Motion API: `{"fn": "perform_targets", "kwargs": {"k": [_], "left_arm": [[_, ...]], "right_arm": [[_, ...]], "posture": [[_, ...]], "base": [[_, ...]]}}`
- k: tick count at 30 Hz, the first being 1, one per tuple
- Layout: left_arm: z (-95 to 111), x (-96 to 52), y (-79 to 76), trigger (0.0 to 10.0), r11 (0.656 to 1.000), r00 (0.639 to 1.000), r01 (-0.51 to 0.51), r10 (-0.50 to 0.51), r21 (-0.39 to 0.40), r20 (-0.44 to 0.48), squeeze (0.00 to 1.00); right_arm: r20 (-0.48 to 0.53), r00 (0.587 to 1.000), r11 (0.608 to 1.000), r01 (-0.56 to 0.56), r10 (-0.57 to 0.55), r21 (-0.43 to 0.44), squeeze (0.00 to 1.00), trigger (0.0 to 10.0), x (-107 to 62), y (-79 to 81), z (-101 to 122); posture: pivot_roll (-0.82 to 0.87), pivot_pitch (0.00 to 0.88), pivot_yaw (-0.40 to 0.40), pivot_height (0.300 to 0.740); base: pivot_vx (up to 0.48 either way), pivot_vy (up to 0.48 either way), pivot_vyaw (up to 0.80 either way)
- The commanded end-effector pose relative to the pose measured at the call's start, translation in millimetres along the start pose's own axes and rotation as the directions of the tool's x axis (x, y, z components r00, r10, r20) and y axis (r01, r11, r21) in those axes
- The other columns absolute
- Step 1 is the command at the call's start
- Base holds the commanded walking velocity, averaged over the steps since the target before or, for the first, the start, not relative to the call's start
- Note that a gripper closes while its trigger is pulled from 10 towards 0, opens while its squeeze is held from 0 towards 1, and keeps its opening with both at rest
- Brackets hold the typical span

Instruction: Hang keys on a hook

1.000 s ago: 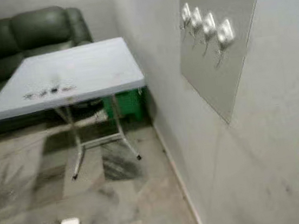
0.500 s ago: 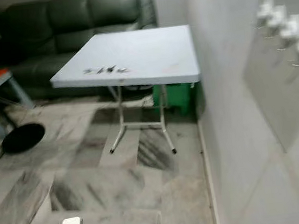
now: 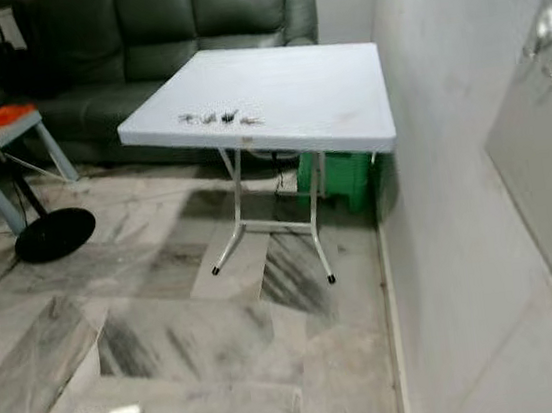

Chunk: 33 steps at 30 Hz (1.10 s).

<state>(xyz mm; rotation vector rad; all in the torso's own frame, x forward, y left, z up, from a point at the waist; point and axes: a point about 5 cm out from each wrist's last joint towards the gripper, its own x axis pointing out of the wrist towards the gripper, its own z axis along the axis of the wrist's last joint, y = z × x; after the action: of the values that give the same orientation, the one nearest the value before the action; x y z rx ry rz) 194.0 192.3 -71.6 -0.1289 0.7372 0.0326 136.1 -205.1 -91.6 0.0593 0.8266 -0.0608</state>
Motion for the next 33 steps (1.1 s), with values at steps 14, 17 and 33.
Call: {"fn": "perform_targets", "kwargs": {"k": [14, 17, 33], "left_arm": [[-3.4, 0.0, -4.1, 10.0, 1.000, 1.000, 0.007, -0.007, -0.011, -0.015, 0.00], [-2.8, 0.1, -3.9, 10.0, 1.000, 1.000, 0.006, -0.006, -0.013, -0.013, 0.00], [-0.1, 1.5, -5.6, 10.0, 1.000, 1.000, 0.004, -0.004, -0.023, -0.006, 0.00]], "right_arm": [[-0.027, 0.999, 1.000, 0.026, -0.026, 0.003, 0.00, 10.0, -5.1, -10.0, -8.3], [-0.028, 0.999, 1.000, 0.025, -0.025, 0.002, 0.00, 10.0, -5.2, -9.8, -8.5], [-0.022, 1.000, 1.000, 0.022, -0.022, 0.000, 0.00, 10.0, -3.9, -9.5, -5.9]], "posture": [[0.00, 0.000, -0.004, 0.740], [0.00, 0.000, -0.004, 0.740], [0.01, 0.000, -0.008, 0.740]], "base": [[0.000, 0.381, 0.00], [0.000, 0.379, 0.00], [0.000, 0.382, 0.00]]}}
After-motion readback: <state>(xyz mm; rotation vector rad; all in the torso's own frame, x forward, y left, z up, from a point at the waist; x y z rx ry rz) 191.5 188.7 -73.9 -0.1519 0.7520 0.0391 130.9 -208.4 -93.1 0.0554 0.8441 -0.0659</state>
